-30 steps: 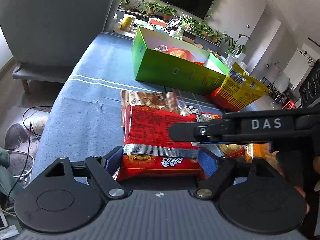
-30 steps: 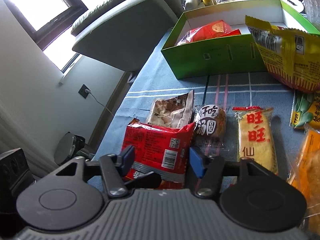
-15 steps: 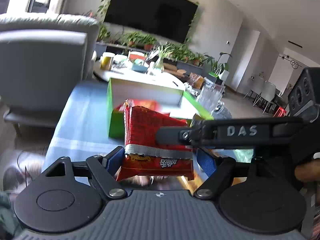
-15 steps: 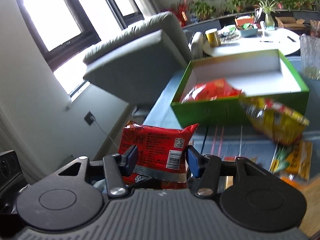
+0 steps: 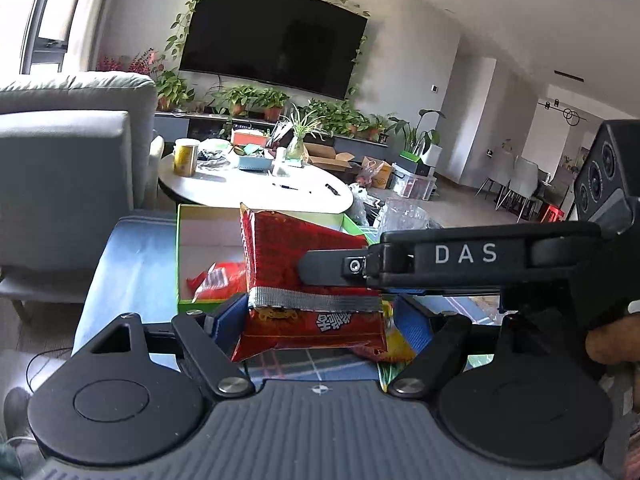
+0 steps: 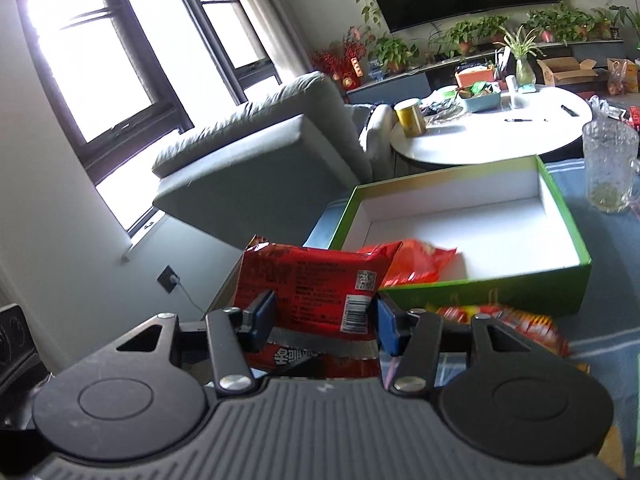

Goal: Organize snacks
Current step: 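Lower the biscuit pack into the green box and open the right gripper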

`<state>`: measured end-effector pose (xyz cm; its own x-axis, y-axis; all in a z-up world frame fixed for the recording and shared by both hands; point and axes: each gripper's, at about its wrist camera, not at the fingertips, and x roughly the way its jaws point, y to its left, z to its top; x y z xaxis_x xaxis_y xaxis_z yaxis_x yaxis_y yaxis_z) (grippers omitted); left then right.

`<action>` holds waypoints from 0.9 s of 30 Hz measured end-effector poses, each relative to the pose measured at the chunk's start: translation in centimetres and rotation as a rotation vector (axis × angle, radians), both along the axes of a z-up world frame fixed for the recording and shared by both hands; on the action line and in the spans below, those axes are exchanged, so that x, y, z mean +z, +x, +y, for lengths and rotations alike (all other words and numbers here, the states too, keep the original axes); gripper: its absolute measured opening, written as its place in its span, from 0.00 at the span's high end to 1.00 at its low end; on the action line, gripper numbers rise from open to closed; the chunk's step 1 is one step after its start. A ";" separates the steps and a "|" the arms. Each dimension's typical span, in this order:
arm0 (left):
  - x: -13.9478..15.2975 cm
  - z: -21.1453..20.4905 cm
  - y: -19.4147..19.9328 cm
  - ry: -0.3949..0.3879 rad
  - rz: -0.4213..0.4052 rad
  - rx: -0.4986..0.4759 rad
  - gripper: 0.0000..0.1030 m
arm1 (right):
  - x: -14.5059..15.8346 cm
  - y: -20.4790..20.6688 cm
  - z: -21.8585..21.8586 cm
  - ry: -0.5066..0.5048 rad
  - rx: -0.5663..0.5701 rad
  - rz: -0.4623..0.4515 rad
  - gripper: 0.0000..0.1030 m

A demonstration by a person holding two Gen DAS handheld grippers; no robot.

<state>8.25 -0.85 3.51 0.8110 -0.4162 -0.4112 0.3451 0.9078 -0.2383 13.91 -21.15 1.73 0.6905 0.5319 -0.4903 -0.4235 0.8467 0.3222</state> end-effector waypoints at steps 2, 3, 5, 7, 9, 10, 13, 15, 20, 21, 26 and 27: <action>0.2 -0.4 0.9 0.002 -0.001 -0.004 0.26 | 0.2 0.6 -0.3 0.003 -0.007 -0.006 0.47; 0.2 -0.5 1.3 0.003 -0.001 -0.005 0.26 | 0.3 0.9 -0.4 0.004 -0.011 -0.009 0.47; 0.4 -0.9 2.0 0.009 -0.002 -0.008 0.26 | 0.5 1.6 -0.7 0.007 -0.016 -0.014 0.46; 0.3 -1.1 2.6 0.018 -0.006 -0.011 0.26 | 0.6 2.3 -0.9 0.015 -0.022 -0.012 0.45; 0.3 -1.4 3.3 0.028 -0.008 -0.012 0.26 | 0.6 3.1 -1.1 0.022 -0.027 -0.007 0.45; 0.4 -1.5 3.7 0.032 -0.007 -0.010 0.26 | 0.6 3.6 -1.2 0.025 -0.029 -0.004 0.45; 0.2 -1.6 4.9 0.042 -0.001 -0.001 0.26 | 0.6 5.0 -1.3 0.030 -0.028 0.006 0.45; 0.2 -1.6 5.8 0.044 0.005 0.004 0.26 | 0.6 5.8 -1.2 0.026 -0.024 0.009 0.45; 0.0 -1.4 8.2 0.040 0.011 0.012 0.26 | 0.3 8.4 -1.2 0.038 -0.002 0.048 0.45; -0.1 -1.3 8.9 0.041 0.011 0.012 0.26 | 0.3 9.0 -1.2 0.042 0.001 0.055 0.45; -0.8 -1.1 11.9 0.058 0.028 0.031 0.26 | 0.3 11.7 -0.4 0.023 0.011 0.059 0.45; -1.1 -1.0 12.6 0.058 0.035 0.033 0.26 | 0.2 12.2 -0.2 0.019 0.011 0.063 0.45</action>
